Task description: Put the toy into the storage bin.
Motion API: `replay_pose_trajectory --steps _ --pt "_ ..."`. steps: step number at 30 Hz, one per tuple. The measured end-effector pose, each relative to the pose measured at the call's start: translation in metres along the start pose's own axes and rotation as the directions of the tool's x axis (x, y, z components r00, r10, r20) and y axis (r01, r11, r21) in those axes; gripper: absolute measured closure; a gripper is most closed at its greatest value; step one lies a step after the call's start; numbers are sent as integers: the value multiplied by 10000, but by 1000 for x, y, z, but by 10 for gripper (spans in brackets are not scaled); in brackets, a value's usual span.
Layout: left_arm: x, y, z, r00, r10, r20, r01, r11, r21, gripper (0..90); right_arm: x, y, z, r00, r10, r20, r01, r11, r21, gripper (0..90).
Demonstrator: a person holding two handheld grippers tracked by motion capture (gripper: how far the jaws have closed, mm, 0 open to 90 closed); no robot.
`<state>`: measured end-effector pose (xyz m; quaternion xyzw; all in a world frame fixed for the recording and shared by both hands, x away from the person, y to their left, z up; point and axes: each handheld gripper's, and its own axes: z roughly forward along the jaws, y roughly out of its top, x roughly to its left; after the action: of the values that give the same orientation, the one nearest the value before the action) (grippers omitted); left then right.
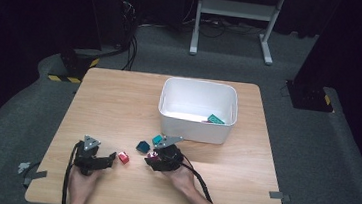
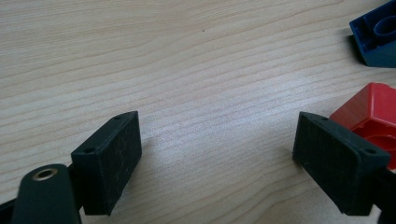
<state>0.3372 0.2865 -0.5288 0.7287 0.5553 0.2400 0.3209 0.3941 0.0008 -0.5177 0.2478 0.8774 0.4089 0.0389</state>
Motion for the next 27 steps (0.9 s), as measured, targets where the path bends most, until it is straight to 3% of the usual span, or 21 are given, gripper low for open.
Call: replay_pose_trajectory --steps 19,27 --pt "0 0 0 10000 2 0 -2 10000 1 155 -2 -3 -11 10000 -37 82 39 9998 -211 496" --pt "0 0 0 10000 2 -1 -2 10000 0 155 -5 0 -23 9999 -42 109 47 9990 -451 498"
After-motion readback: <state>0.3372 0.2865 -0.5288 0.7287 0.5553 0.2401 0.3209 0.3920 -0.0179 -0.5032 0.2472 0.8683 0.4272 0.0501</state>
